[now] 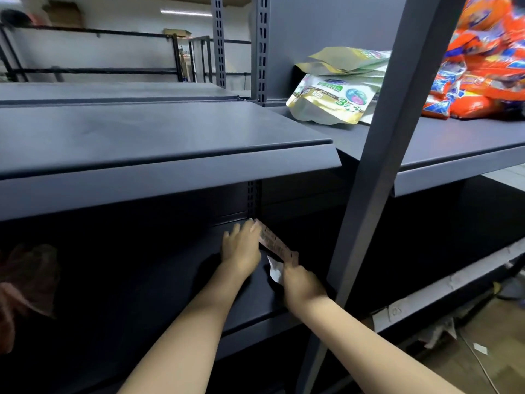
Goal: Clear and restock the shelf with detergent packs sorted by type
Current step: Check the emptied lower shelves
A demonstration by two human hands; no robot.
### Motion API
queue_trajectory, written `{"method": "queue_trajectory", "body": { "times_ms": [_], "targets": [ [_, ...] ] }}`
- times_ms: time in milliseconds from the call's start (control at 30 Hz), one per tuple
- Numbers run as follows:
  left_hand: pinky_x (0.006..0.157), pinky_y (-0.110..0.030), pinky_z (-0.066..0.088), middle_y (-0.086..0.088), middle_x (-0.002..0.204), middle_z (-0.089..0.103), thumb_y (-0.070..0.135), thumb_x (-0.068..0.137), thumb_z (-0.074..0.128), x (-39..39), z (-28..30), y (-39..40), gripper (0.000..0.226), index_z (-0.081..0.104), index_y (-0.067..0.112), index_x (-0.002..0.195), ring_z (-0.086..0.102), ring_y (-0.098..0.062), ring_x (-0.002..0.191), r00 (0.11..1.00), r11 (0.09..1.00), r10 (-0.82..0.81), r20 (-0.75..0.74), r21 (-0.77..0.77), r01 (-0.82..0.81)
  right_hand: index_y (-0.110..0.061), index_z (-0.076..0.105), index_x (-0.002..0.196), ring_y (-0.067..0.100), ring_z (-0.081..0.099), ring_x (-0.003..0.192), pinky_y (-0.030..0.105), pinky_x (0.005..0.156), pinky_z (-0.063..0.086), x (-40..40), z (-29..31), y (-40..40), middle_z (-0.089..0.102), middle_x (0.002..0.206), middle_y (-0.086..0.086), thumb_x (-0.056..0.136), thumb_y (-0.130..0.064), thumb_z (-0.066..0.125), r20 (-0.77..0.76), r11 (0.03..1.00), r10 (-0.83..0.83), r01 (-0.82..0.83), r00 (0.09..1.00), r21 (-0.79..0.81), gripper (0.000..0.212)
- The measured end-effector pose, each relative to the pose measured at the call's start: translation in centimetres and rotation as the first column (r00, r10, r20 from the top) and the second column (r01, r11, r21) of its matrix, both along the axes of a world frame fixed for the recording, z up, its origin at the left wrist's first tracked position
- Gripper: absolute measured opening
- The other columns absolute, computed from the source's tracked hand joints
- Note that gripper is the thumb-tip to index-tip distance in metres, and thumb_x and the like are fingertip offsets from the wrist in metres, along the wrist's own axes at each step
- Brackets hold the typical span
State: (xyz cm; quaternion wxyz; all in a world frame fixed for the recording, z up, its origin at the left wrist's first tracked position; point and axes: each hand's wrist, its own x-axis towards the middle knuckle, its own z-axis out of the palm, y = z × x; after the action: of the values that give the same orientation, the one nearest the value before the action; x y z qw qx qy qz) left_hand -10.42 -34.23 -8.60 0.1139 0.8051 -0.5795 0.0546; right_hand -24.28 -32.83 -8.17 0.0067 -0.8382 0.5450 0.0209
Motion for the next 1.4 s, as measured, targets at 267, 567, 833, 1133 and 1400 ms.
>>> {"method": "queue_trajectory", "body": {
  "times_ms": [267, 567, 833, 1133, 1400],
  "targets": [
    [0.116, -0.047, -0.002, -0.002, 0.154, 0.027, 0.012, 0.097, 0.036, 0.2, -3.3, -4.0, 0.048, 0.036, 0.018, 0.145, 0.006, -0.025, 0.146, 0.951, 0.975, -0.21, 0.226, 0.122, 0.186, -0.008, 0.033, 0.136, 0.031, 0.059, 0.108, 0.038, 0.088, 0.048, -0.8, -0.8, -0.8, 0.06, 0.119, 0.014, 0.093, -0.002, 0.043, 0.093, 0.993, 0.109, -0.112, 0.99, 0.038, 0.045],
    [0.113, -0.049, 0.021, 0.0, 0.108, 0.068, 0.017, 0.064, 0.078, 1.1, -2.8, -3.2, 0.037, 0.074, 0.023, 0.101, 0.057, -0.024, 0.114, 0.972, 0.984, -0.175, 0.155, -0.013, 0.179, -0.013, 0.038, 0.135, 0.029, 0.061, 0.109, 0.035, 0.087, 0.049, -0.5, -1.0, -1.3, 0.062, 0.118, 0.012, 0.096, -0.001, 0.033, 0.167, 0.998, 0.03, -0.039, 0.986, 0.049, 0.04],
    [0.073, -0.035, 0.057, -0.007, 0.053, 0.062, -0.001, 0.052, 0.073, 1.7, 0.5, 0.9, 0.018, 0.063, 0.011, 0.06, 0.065, -0.022, 0.054, 0.975, 0.968, -0.029, 0.219, -0.237, 0.082, -0.008, 0.04, 0.132, 0.029, 0.063, 0.103, 0.034, 0.081, 0.049, -0.8, 1.6, -0.4, 0.065, 0.111, 0.012, 0.089, -0.003, 0.04, 0.469, 1.0, -0.005, -0.006, 0.883, 0.022, 0.043],
    [0.079, -0.034, 0.047, -0.008, 0.12, 0.062, 0.03, 0.096, 0.044, -1.3, 5.4, 10.4, 0.034, 0.045, 0.014, 0.127, 0.061, -0.028, 0.108, 0.961, 0.951, 0.271, -0.061, -0.141, -0.277, -0.016, 0.051, 0.106, 0.034, 0.066, 0.075, 0.033, 0.055, 0.04, -3.1, 6.4, 4.5, 0.068, 0.081, 0.007, 0.092, -0.013, 0.048, 0.653, 0.961, 0.16, 0.033, 0.74, -0.273, 0.015],
    [0.039, -0.026, 0.043, -0.008, 0.067, 0.066, 0.019, 0.087, 0.043, -5.6, 7.1, 18.1, 0.027, 0.062, 0.002, 0.085, 0.064, -0.028, 0.05, 0.988, 0.73, 0.126, -0.093, -0.665, -0.156, -0.017, 0.063, 0.098, 0.015, 0.058, 0.048, 0.015, 0.045, 0.028, -7.2, 9.2, 9.0, 0.064, 0.067, -0.006, 0.086, -0.021, 0.048, 0.772, 0.794, 0.4, 0.233, 0.495, -0.561, 0.019]
  ]
}}
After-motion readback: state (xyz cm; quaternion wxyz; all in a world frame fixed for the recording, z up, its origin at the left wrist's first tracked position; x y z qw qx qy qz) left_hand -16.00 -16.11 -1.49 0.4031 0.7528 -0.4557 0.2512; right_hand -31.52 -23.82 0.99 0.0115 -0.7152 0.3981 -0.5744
